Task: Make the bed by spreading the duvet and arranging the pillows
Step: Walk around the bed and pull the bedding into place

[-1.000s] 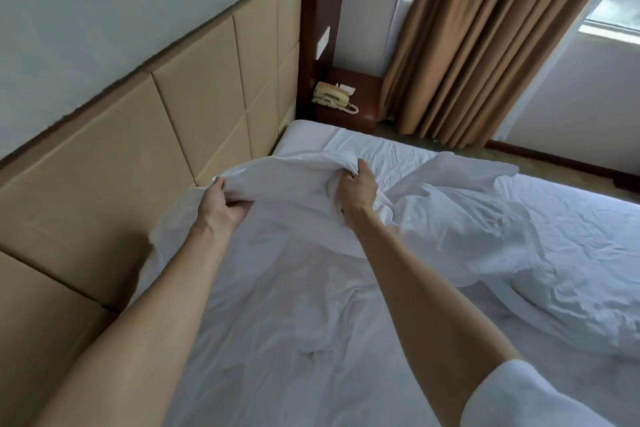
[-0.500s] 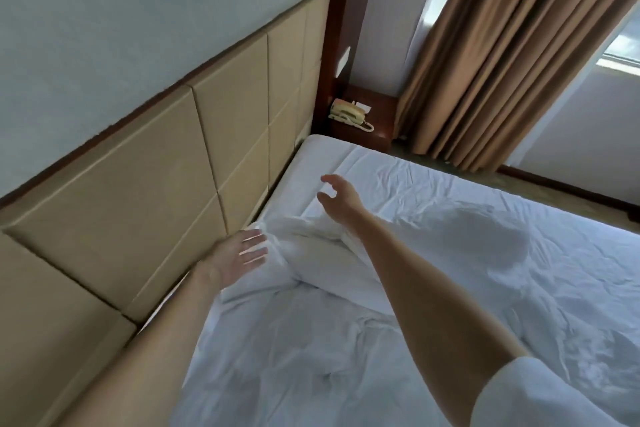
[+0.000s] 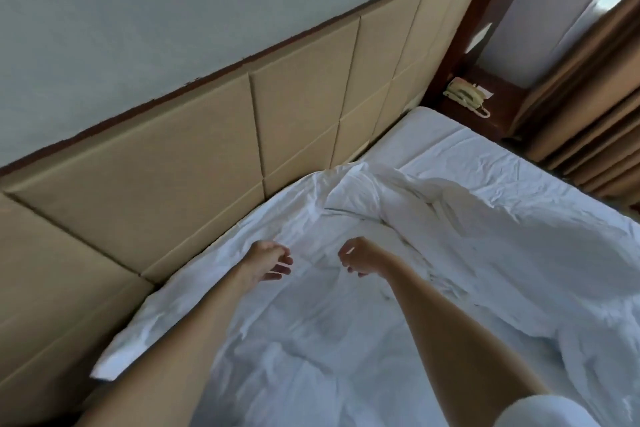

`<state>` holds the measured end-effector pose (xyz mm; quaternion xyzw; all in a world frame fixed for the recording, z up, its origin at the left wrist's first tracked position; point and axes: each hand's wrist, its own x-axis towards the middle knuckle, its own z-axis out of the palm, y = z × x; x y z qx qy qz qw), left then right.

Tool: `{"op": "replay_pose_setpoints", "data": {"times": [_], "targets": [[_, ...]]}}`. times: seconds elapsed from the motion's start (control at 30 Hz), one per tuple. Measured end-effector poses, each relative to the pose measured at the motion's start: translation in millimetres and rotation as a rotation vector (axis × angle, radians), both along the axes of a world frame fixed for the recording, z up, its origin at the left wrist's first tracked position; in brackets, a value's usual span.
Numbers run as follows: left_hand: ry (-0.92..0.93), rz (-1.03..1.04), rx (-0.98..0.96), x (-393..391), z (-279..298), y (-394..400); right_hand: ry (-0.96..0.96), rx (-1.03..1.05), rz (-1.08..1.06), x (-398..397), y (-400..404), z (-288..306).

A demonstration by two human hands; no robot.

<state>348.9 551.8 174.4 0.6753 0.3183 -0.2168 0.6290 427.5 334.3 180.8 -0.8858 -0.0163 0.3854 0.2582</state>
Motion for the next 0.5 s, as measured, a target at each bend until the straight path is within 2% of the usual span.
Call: {"op": "replay_pose_setpoints", "data": {"times": [0.23, 0.5], "targets": [[0.096, 0.298, 0.013, -143.3, -36.0, 50.3, -0.016, -0.023, 0.28, -87.5, 64.8, -42.9], [0.23, 0.572, 0.065, -289.7, -103.0, 53.7, 0.06, -0.141, 0.606, -202.3, 90.2, -113.0]]}}
